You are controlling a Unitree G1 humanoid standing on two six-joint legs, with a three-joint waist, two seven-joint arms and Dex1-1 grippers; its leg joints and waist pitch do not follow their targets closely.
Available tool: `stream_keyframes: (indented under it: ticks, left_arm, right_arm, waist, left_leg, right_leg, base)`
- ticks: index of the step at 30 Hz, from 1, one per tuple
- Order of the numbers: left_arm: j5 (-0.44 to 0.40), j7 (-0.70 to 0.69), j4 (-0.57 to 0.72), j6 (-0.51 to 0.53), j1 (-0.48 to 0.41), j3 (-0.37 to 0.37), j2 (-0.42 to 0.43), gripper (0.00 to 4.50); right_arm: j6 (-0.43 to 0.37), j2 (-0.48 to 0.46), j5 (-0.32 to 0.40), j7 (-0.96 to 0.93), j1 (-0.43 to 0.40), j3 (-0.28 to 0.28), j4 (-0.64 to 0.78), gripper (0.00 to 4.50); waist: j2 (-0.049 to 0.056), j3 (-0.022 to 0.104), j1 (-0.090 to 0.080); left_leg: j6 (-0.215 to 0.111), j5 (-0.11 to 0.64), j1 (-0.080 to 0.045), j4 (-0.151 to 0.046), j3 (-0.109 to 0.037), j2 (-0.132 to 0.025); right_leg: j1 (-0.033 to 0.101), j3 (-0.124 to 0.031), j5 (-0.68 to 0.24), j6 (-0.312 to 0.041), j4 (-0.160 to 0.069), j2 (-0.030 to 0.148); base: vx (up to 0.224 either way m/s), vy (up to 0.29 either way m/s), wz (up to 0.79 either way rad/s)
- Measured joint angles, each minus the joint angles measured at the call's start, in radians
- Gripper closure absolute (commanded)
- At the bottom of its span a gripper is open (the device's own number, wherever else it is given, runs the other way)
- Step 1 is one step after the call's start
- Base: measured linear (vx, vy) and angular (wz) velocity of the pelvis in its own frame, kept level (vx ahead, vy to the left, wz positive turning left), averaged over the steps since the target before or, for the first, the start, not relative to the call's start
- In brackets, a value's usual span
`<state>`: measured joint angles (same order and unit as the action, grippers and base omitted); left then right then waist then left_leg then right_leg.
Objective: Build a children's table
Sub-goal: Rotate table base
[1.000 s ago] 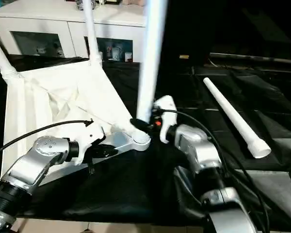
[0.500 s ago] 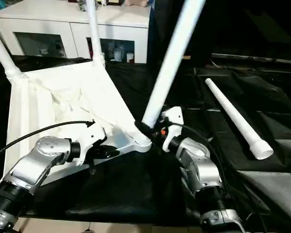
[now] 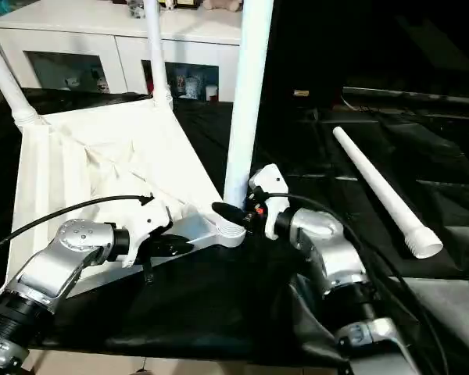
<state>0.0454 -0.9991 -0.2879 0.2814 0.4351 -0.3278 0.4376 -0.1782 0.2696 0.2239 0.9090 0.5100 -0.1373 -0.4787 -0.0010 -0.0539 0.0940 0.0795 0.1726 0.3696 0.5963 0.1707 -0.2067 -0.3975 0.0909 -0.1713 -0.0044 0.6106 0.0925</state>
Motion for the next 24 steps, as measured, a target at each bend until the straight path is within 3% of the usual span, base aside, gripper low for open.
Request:
stream_keyframes:
  ticks: [9,15,18,20,22,24]
  left_arm:
    - [0.007,-0.062,-0.002,-0.033,-0.009,0.0,0.023,4.5]
    - [-0.004,-0.026,-0.024,-0.031,0.002,0.0,-0.001,4.5]
    - [-0.022,0.034,-0.048,-0.006,0.023,0.002,-0.026,4.5]
    - [-0.034,0.087,-0.064,0.035,0.039,0.015,-0.047,4.5]
    - [-0.043,0.153,-0.071,0.087,0.051,0.028,-0.088,4.5]
    - [-0.047,0.247,-0.092,0.172,0.081,0.043,-0.148,4.5]
  right_arm:
    - [0.033,0.015,0.003,0.084,-0.008,-0.013,-0.008,2.6]
    - [0.054,0.001,-0.002,0.046,0.01,-0.008,-0.053,2.6]
    - [0.071,-0.043,-0.024,-0.063,0.058,0.006,-0.134,2.6]
    - [0.072,-0.084,-0.035,-0.169,0.104,0.016,-0.201,2.6]
    - [0.074,-0.119,-0.043,-0.275,0.146,0.026,-0.264,2.6]
    - [0.076,-0.157,-0.055,-0.403,0.195,0.05,-0.339,2.6]
  waist:
    - [-0.004,0.003,-0.001]
    - [-0.004,0.003,-0.003]
    - [-0.005,0.003,-0.017]
    - [-0.007,0.002,-0.036]
    - [-0.006,0.002,-0.053]
    - [-0.003,0.0,-0.065]
  left_leg:
    - [0.0,0.0,-0.001,0.0,0.0,0.0]
    - [0.0,0.0,-0.003,0.0,0.0,0.0]
    - [0.0,0.0,-0.005,0.0,-0.001,0.0]
    - [0.0,0.0,-0.005,0.0,-0.003,0.0]
    - [0.0,0.0,-0.004,0.0,-0.01,0.0]
    - [0.0,0.0,-0.003,0.0,-0.022,-0.001]
  right_leg:
    - [0.001,0.0,-0.001,0.002,0.0,0.0]
    - [0.003,0.0,-0.001,0.002,-0.001,0.0]
    - [0.003,0.001,-0.001,0.002,-0.001,0.0]
    - [0.002,0.005,-0.001,0.002,-0.003,0.0]
    - [0.003,0.014,-0.001,0.002,-0.014,0.0]
    - [0.012,0.032,-0.001,0.002,-0.033,0.002]
  base:
    - [0.0,0.0,0.0]
    - [0.0,0.0,0.0]
    - [0.0,0.0,0.0]
    - [-0.027,0.0,-0.04]
    - [-0.067,0.013,-0.13]
    - [-0.025,0.019,-0.05]
